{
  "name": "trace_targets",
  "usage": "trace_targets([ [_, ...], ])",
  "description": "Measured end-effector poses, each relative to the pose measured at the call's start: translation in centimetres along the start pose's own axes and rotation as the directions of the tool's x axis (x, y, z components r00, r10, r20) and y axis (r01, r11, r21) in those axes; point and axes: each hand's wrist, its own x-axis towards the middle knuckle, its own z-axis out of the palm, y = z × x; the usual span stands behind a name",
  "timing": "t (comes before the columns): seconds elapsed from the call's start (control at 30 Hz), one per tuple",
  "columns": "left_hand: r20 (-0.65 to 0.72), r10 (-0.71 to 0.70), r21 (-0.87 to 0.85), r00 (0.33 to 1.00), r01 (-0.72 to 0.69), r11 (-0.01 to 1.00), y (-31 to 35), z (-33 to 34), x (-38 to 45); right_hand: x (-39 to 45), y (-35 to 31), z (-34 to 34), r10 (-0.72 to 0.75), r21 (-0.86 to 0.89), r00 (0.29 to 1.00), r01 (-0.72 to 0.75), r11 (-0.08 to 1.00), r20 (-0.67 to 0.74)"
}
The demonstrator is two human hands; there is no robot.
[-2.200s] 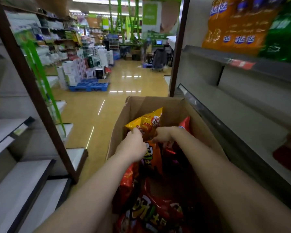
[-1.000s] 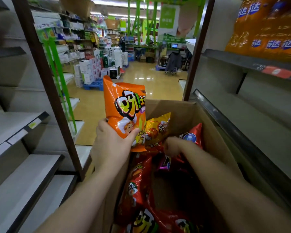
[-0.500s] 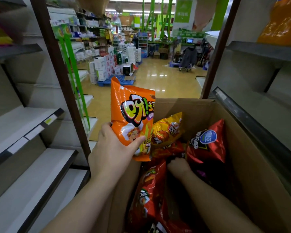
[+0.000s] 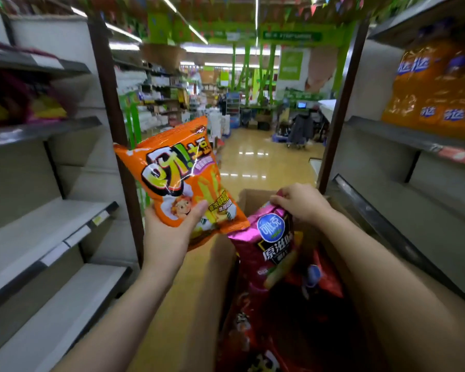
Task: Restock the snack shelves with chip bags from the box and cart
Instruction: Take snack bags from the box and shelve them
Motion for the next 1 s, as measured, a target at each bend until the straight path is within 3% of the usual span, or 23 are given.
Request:
trace_targets([
  [0.07, 0.0, -0.014, -0.073, 1.0, 0.014, 0.997, 1.4, -1.8, -0.2, -0.8, -2.4, -2.3, -0.029, -0.01, 0.988, 0.028, 1.0, -0.149],
  [0.17, 0.033, 0.003, -0.133, 0.999, 0.001, 0.991, 4.9, -6.4, -1.8, -1.6, -7.2, -5.9, -0.019, 0.156, 0.931, 0.082, 0.984, -0.365],
  [0.33, 0.152, -0.012, -0.169, 0.988, 0.038, 0.985, 9.1, -14.3, -6.0, -3.4, -17.1, -9.1, 0.032, 0.435, 0.887, 0.194, 0.879, -0.46],
  [0.4, 0.157, -0.033, -0.15, 0.987, 0.057, 0.987, 9.8, -17.9, -7.8, -4.3, -21.5, -8.4, 0.028, 0.588, 0.928, 0.212, 0.78, -0.372],
  [0.47, 0.149, -0.033, -0.134, 0.988, 0.053, 0.99, 10.2, -21.3, -9.7, -5.5, -25.7, -6.9, -0.059, 0.767, 0.976, 0.202, 0.61, -0.21],
  [0.53, 0.121, -0.049, -0.132, 0.992, 0.064, 0.989, 10.4, -24.6, -11.8, -7.3, -29.8, -4.9, -0.17, 0.855, 0.985, 0.11, 0.506, -0.026],
  [0.67, 0.06, -0.095, -0.14, 0.994, 0.103, 0.985, 10.0, -31.0, -16.9, -12.3, -37.3, 0.2, -0.433, 0.864, 0.869, 0.011, 0.503, 0.241],
  [0.83, -0.087, -0.228, -0.125, 0.97, 0.216, 0.968, 9.2, -36.9, -23.7, -19.9, -44.6, 7.1, -0.502, 0.893, 0.778, -0.162, 0.42, 0.378],
  [1.0, -0.381, -0.406, -0.224, 0.831, 0.343, 0.912, 8.2, -43.0, -31.7, -28.3, -50.5, 13.9, -0.599, 0.851, 0.605, -0.363, 0.378, 0.525],
])
